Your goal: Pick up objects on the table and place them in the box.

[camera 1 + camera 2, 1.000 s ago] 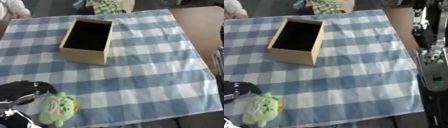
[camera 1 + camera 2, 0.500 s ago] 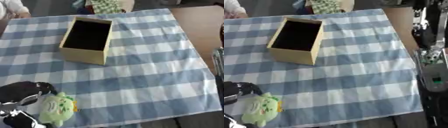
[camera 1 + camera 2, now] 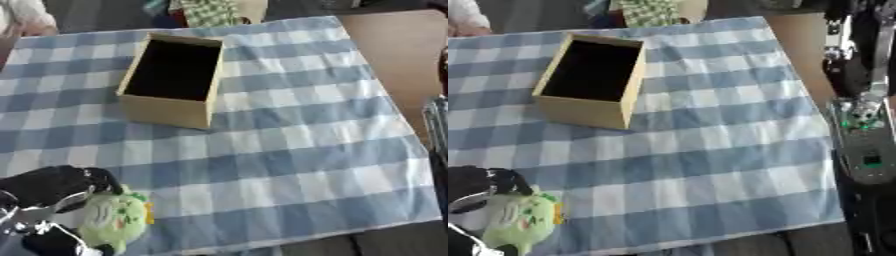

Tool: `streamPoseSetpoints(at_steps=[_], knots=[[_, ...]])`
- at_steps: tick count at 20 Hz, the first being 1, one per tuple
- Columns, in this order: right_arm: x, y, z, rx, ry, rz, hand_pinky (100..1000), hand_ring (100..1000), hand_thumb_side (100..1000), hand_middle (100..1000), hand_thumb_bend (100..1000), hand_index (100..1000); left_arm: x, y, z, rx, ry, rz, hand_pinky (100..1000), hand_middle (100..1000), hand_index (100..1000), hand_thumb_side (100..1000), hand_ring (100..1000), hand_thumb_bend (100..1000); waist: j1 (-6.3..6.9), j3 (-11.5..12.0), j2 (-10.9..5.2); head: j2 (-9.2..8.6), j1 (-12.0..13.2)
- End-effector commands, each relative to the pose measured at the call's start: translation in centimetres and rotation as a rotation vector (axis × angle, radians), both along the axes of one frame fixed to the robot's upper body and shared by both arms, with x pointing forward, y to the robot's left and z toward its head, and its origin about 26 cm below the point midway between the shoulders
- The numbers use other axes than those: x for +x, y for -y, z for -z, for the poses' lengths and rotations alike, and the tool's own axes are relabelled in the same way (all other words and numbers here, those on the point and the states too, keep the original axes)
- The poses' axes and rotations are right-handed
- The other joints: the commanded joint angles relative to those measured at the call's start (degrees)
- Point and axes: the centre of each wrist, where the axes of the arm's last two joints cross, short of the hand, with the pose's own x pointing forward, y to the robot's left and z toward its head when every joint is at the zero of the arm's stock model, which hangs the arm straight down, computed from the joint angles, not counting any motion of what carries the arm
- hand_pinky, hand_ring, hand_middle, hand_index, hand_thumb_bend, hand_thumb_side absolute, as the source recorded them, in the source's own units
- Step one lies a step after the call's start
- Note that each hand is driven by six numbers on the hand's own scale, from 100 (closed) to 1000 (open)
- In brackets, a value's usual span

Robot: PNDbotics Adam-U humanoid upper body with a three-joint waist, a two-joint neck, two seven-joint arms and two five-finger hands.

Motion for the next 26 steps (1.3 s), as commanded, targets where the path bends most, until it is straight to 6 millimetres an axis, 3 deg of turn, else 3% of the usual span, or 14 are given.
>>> streamPoseSetpoints(at_steps=[1,8,13,18,26], knots=[[-0.1,-0.1,-0.8,-0.011,0.024,-0.006,778,606,751,584,100,772,0.3,0.0,-0.4,0.013,0.029,-0.008,614,817,874,419,737,465,-0.10,-0.05,-0.55,0.37,0.32],[-0.1,0.0,-0.8,-0.010,0.023,-0.005,778,606,764,584,100,772,0.4,0.1,-0.4,-0.003,0.051,-0.015,444,647,807,385,563,312,-0.12,0.00,-0.49,0.37,0.31],[-0.1,0.0,-0.8,-0.011,0.023,-0.004,779,607,764,584,100,772,0.1,0.0,-1.4,-0.015,0.063,-0.013,403,607,776,353,524,234,-0.04,0.08,-0.65,0.37,0.14],[-0.1,0.0,-0.9,-0.011,0.023,-0.002,779,608,764,585,100,773,0.1,-0.4,-2.4,-0.020,0.072,-0.018,339,531,719,289,467,100,0.13,0.17,-0.84,0.37,0.03],[-0.2,0.1,-1.0,-0.017,0.026,0.000,780,608,763,585,100,773,0.8,-0.8,-5.0,-0.023,0.169,-0.008,335,528,712,281,465,100,0.26,0.38,-1.00,0.37,-0.04]])
